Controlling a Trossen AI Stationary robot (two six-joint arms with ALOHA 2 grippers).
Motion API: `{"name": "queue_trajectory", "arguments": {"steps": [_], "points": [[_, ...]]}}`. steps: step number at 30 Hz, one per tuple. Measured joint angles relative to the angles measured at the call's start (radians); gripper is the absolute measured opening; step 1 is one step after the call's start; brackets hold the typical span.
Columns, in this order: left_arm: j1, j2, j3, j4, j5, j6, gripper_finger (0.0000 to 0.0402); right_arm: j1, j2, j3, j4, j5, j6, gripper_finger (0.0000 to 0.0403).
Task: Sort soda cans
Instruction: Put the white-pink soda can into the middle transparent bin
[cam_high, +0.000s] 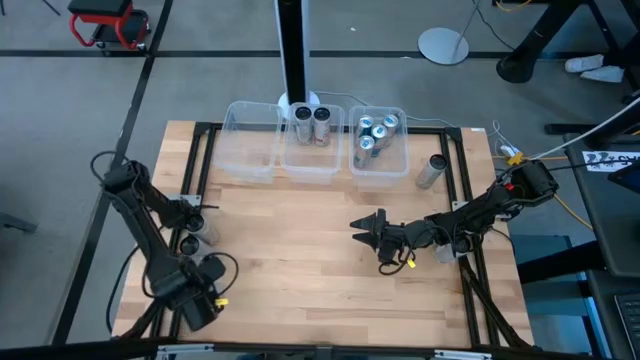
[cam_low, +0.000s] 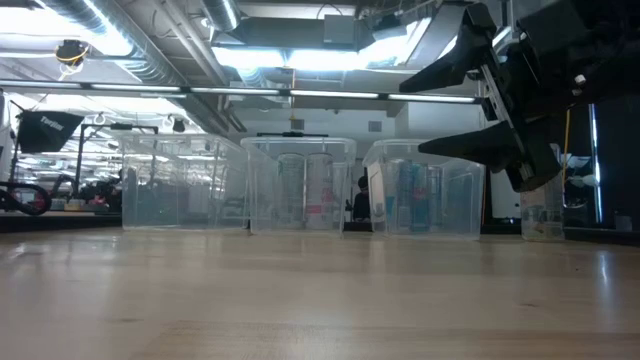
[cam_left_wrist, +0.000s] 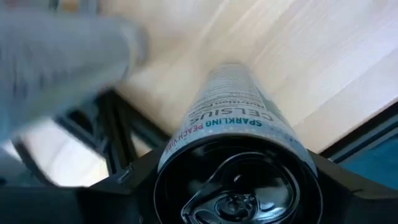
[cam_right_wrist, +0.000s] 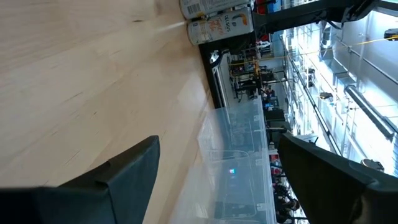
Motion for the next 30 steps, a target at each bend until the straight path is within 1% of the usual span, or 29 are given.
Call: {"name": "queue_trajectory", "arguments": {"steps": [3,7,11,16,19,27,30], "points": [[0.063,0.002,0.033,-0.009,-0.057,0.118,0.0246,0.000,0.000,0.000,0.000,0.000,0.007,0.0326],[0.164,0.002,0.113,-0.075,-0.151,0.305,0.0246,0.000,0.000,0.000,0.000,0.000,0.018,0.0326],[0.287,0.001,0.208,-0.160,-0.260,0.523,0.0246,0.000,0.000,0.000,0.000,0.000,0.024,0.0326],[0.459,0.001,0.323,-0.187,-0.361,0.780,0.0246,0.000,0.000,0.000,0.000,0.000,0.026,0.0326],[0.561,0.001,0.380,-0.179,-0.396,0.918,0.0246,0.001,0.000,0.000,-0.001,0.000,0.027,0.0326],[0.865,0.001,0.510,-0.170,-0.433,1.233,0.0246,0.001,0.000,0.000,-0.001,0.000,0.027,0.0326],[0.973,0.001,0.547,-0.122,-0.432,1.346,0.0246,0.001,0.000,0.000,-0.001,0.000,0.027,0.0326]]}}
